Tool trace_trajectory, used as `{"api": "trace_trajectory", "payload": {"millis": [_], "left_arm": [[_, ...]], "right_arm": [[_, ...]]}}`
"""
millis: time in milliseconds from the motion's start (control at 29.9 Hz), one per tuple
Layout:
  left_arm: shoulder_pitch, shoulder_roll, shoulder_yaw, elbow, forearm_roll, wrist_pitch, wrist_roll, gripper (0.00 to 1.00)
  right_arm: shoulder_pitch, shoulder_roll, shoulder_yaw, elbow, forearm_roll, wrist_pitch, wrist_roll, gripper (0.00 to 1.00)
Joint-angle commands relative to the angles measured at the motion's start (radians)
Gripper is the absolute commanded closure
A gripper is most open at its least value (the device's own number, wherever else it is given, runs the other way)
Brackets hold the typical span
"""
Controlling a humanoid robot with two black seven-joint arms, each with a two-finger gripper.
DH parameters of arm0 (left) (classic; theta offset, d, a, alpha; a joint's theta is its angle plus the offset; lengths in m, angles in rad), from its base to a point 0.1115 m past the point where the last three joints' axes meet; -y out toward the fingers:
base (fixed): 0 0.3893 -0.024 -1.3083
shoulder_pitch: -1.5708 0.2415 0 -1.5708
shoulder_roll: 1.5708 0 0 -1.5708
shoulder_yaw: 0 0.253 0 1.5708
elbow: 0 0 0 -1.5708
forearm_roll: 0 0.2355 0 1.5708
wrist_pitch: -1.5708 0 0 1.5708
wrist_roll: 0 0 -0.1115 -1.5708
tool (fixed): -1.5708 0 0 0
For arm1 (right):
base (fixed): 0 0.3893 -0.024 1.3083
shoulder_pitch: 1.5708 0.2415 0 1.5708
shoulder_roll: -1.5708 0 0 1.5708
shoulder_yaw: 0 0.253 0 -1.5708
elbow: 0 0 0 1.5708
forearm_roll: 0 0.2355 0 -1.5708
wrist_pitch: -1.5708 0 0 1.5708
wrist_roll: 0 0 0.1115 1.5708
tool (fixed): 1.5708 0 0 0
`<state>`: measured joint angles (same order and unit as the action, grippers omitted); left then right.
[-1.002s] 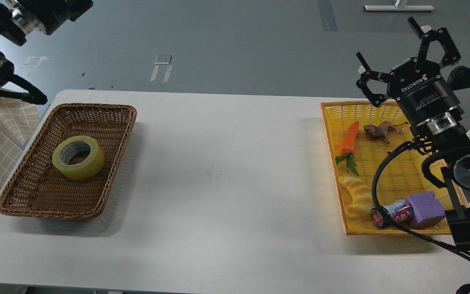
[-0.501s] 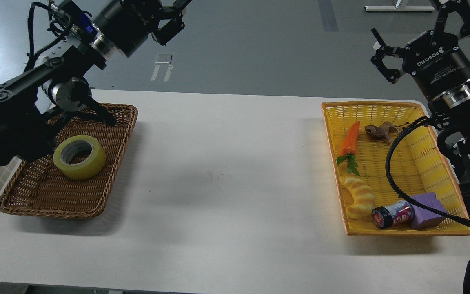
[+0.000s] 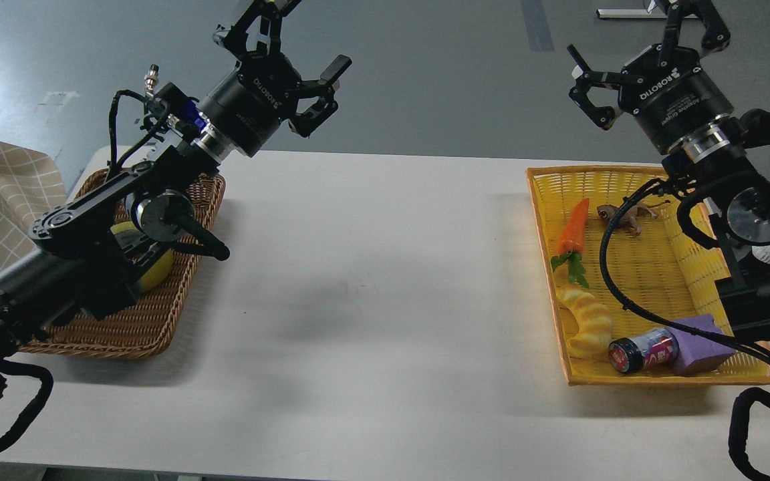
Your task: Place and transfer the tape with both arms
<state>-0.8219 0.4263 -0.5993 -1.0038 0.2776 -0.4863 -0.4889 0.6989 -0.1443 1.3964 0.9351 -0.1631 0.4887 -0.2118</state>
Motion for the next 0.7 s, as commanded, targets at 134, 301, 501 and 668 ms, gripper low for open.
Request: {"api": "trace_trajectory", "payload": {"millis": [134, 301, 501, 668], "left_arm": [[0.015, 0.008, -0.002, 0.001, 0.000, -0.002, 0.000, 0.02], [0.013, 0.014, -0.004, -0.004, 0.000, -0.002, 0.000, 0.02], [0.013, 0.046, -0.023, -0.055, 0.000, -0.002, 0.000, 0.02], [0.015, 0.043, -0.063, -0.045, 0.000, -0.002, 0.000, 0.02]], "right_arm": [[0.005, 0.066, -0.053, -0.013, -0.001, 0.000, 0.000, 0.00], [-0.007, 0.091, -0.063, 0.002, 0.000, 0.000, 0.000, 0.00], [-0.027, 0.094, -0.063, 0.027, 0.000, 0.000, 0.000, 0.00], [-0.030, 0.101, -0.060, 0.030, 0.002, 0.000, 0.005, 0.00]]}}
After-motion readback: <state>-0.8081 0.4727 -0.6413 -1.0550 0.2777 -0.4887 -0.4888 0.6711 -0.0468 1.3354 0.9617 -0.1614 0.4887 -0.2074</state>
